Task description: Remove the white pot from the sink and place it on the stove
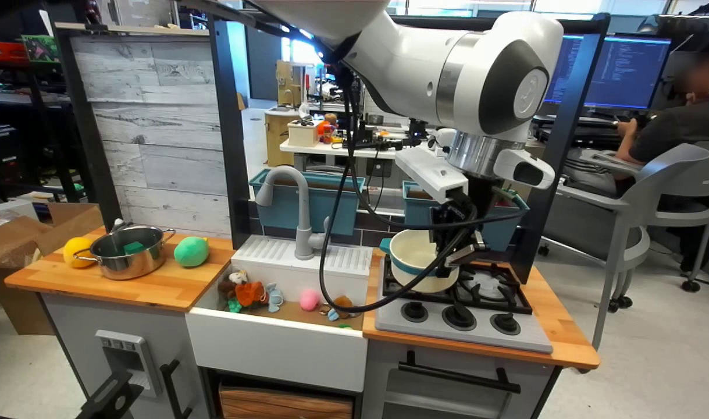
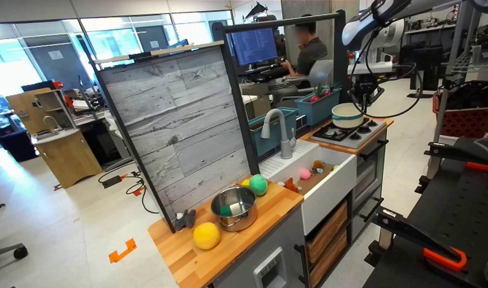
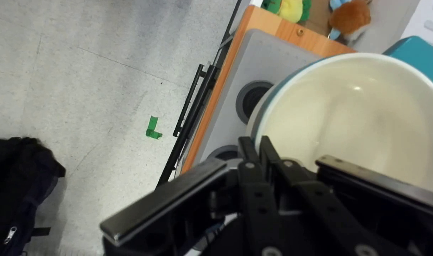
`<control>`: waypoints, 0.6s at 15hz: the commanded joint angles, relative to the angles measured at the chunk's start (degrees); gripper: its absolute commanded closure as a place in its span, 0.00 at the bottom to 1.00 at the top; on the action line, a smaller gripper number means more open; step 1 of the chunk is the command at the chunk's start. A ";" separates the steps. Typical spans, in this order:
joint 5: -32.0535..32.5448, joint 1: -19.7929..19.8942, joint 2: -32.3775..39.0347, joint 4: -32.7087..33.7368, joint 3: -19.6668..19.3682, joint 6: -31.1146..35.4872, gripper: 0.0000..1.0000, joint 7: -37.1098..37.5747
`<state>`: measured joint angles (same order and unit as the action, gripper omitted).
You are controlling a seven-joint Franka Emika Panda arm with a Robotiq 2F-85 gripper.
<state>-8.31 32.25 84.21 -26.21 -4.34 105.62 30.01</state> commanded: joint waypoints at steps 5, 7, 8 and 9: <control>0.13 -0.24 1.31 1.96 -1.80 2.83 0.98 7.48; -0.16 -0.12 1.16 1.75 -1.56 2.38 0.98 8.97; -0.57 0.04 1.05 1.63 -1.11 1.88 0.69 9.54; -0.90 0.18 0.81 1.39 -0.68 0.75 0.68 9.81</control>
<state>-8.34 32.25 84.22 -26.22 -5.49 107.23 37.87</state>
